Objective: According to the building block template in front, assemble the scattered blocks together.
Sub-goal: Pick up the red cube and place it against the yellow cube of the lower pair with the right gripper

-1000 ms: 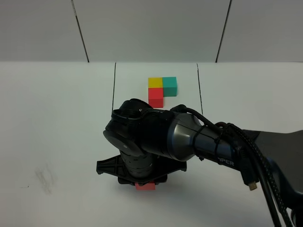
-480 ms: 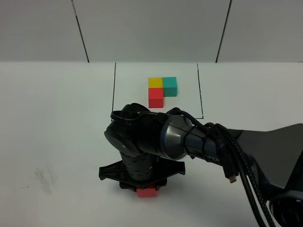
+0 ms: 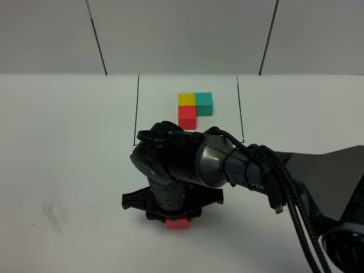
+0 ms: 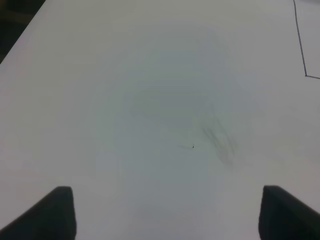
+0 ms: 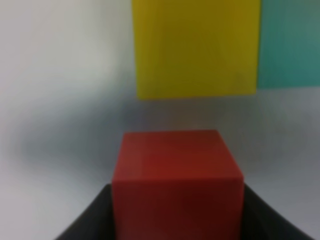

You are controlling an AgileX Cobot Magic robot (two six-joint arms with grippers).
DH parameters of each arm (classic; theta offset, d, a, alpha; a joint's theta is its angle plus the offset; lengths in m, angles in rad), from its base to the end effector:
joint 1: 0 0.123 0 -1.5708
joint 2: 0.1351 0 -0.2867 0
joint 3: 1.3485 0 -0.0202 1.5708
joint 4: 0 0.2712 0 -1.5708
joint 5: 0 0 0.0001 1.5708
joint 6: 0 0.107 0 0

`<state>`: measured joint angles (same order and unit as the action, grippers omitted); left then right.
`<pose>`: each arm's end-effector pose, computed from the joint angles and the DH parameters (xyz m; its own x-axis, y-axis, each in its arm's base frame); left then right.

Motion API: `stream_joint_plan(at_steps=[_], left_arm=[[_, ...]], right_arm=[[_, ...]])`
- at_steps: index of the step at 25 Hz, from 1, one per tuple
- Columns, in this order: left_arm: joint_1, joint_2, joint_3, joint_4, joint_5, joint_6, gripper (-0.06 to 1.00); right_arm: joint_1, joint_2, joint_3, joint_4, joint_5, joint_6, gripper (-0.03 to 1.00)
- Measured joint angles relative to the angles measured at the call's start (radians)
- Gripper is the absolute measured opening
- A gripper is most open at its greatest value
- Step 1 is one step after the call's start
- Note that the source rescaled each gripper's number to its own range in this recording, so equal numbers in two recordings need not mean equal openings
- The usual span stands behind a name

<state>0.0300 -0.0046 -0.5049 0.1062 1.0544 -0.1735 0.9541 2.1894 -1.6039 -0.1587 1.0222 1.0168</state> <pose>0.0241 0.0106 0.2825 -0.4227 -0.1328 -0.8965 -0.1648 0.9840 -0.0681 0.2720 0.3587 0.1143 -0.9898 -0.0191 -0.1415 -0.0143 0.9993 -0.0352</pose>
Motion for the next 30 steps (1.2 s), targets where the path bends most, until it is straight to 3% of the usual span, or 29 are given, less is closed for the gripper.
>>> stream_joint_plan(at_steps=[30], left_arm=[[0.000,0.000,0.000,0.000,0.000,0.000,0.64]], right_arm=[[-0.039,0.036,-0.002,0.000,-0.044,-0.025,0.01]])
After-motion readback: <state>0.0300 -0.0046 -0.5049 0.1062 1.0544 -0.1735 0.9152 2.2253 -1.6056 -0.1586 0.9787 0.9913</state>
